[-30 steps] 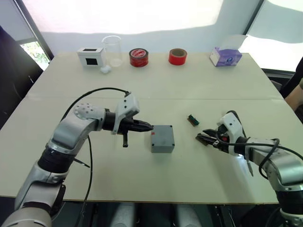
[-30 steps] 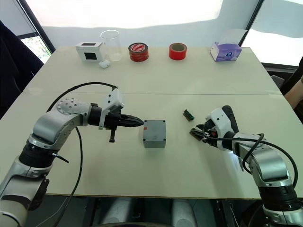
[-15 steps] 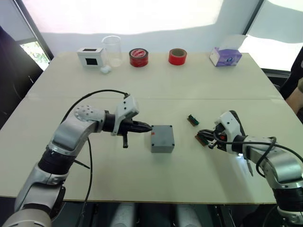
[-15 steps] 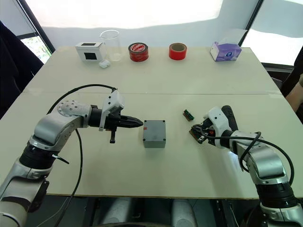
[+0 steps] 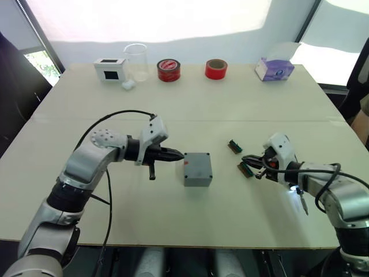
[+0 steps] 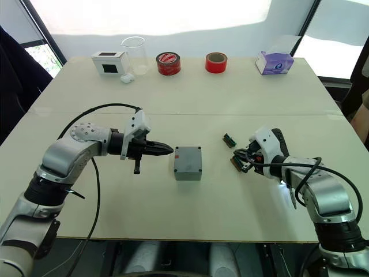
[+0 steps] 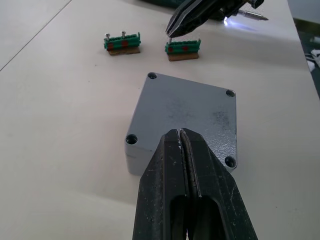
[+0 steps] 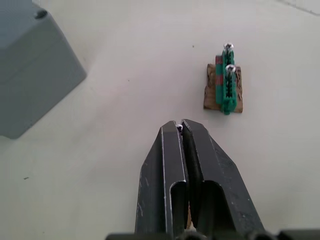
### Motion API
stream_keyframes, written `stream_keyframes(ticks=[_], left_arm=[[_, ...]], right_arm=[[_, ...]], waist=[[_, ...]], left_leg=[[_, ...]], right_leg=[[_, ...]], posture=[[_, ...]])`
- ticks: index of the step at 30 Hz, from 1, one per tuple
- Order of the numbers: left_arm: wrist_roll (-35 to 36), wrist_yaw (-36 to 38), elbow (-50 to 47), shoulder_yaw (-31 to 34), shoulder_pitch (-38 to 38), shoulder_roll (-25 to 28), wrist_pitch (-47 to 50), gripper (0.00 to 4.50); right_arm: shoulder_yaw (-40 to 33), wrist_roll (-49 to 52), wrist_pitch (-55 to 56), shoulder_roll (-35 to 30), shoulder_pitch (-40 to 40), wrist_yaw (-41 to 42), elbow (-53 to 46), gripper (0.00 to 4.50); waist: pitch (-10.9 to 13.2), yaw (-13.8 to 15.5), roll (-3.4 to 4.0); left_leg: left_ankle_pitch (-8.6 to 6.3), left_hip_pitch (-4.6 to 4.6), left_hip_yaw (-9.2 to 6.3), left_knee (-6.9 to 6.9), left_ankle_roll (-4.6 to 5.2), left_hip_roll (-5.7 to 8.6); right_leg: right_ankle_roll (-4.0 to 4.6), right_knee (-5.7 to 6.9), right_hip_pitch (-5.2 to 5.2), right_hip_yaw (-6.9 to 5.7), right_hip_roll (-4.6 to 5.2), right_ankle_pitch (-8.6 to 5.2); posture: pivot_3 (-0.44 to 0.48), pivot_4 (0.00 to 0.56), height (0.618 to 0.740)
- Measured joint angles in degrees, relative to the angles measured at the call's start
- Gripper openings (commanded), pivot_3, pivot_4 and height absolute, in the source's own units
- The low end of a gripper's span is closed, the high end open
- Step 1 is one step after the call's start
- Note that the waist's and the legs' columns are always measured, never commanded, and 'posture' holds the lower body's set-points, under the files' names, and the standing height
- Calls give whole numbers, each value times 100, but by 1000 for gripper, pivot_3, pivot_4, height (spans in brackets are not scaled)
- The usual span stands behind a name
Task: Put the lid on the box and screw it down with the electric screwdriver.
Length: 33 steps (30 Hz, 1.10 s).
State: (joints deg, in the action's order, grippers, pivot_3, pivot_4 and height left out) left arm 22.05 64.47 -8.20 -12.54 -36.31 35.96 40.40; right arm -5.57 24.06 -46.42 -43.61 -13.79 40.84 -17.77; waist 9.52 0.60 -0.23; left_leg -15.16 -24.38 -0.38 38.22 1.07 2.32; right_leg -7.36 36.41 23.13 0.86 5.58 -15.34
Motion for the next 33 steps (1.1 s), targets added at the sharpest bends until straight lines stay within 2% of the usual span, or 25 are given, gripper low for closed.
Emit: stream_keyframes(ticks=[4, 10, 26, 33], left_arm=[[17, -14, 137, 69, 0, 40, 3, 0], [112, 34, 126, 275, 82, 368, 31, 0], [236, -179, -90, 291, 250, 436, 121, 0], [237, -223, -89, 290, 249, 419, 124, 0]], right_arm=[[2, 264, -241, 55, -480, 4, -279, 50], [312, 814, -723, 600, -992, -85, -699, 50], [950, 639, -537, 881, -1098, -225, -499, 50], [991, 509, -395, 883, -1114, -227, -375, 50]], waist=[[0, -5, 0], [0, -15, 0], [0, -16, 0], [0, -7, -1]], left_leg=[[0, 0, 0, 0, 0, -2], [1, -1, -1, -1, -1, -3], [1, -2, 0, 0, -2, 0], [1, -2, 0, 0, -2, 1]], right_leg=[[0, 1, 3, 0, -1, 0], [1, 2, 5, 0, -1, 0], [1, 11, 10, 1, 0, -1], [1, 12, 9, 1, 0, -1]], posture=[[0, 150, 740], [0, 150, 740], [0, 150, 740], [0, 150, 740]])
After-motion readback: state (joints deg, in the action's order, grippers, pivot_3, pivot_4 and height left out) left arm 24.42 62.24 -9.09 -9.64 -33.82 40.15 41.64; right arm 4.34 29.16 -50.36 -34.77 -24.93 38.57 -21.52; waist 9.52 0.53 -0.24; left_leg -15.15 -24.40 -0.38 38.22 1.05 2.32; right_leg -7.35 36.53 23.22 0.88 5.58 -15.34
